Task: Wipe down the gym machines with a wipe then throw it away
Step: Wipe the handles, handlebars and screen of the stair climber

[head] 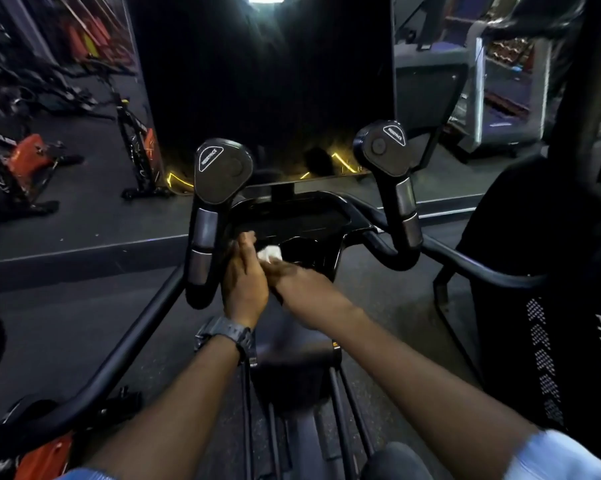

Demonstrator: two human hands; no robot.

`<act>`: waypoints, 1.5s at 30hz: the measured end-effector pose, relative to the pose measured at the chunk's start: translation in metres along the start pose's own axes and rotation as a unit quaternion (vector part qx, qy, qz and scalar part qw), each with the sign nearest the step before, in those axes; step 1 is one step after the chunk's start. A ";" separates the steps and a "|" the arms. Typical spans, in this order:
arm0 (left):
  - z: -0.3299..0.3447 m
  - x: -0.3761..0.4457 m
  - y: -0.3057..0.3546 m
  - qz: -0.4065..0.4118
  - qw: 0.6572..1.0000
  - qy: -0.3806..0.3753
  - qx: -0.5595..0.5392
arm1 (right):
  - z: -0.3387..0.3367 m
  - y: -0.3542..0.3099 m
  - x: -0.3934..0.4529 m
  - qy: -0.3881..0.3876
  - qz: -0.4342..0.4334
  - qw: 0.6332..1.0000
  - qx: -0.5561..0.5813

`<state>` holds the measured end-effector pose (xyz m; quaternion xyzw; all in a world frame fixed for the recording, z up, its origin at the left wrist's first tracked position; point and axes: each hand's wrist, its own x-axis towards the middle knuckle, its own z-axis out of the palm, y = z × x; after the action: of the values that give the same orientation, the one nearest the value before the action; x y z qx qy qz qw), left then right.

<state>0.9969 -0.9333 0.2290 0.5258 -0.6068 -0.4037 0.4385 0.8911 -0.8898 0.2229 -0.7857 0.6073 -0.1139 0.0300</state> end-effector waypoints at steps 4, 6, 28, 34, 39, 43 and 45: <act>0.000 -0.009 0.001 0.100 0.989 -0.066 0.087 | 0.020 0.028 -0.057 0.118 -0.077 0.988 -0.061; 0.001 -0.011 -0.004 0.135 0.981 -0.094 0.102 | 0.032 0.037 -0.062 0.167 -0.073 0.980 -0.074; -0.011 -0.022 -0.013 0.157 0.972 -0.118 0.131 | 0.054 -0.020 -0.024 0.385 0.443 0.500 0.637; -0.009 -0.024 -0.014 0.172 0.968 -0.114 0.140 | 0.066 -0.052 -0.029 0.426 0.506 0.477 0.580; -0.007 -0.022 -0.017 0.183 0.966 -0.115 0.144 | 0.067 -0.070 -0.022 0.381 0.466 0.514 0.610; -0.009 -0.018 -0.020 0.203 0.959 -0.127 0.152 | 0.042 -0.058 -0.031 0.387 0.388 0.635 0.544; -0.009 -0.018 -0.022 0.214 0.956 -0.127 0.153 | 0.033 -0.037 -0.043 0.402 0.378 0.707 0.443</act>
<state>1.0133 -0.9189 0.2089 0.3889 -0.8105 -0.2655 0.3484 0.9232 -0.8415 0.1912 -0.2666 0.6880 -0.6538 0.1678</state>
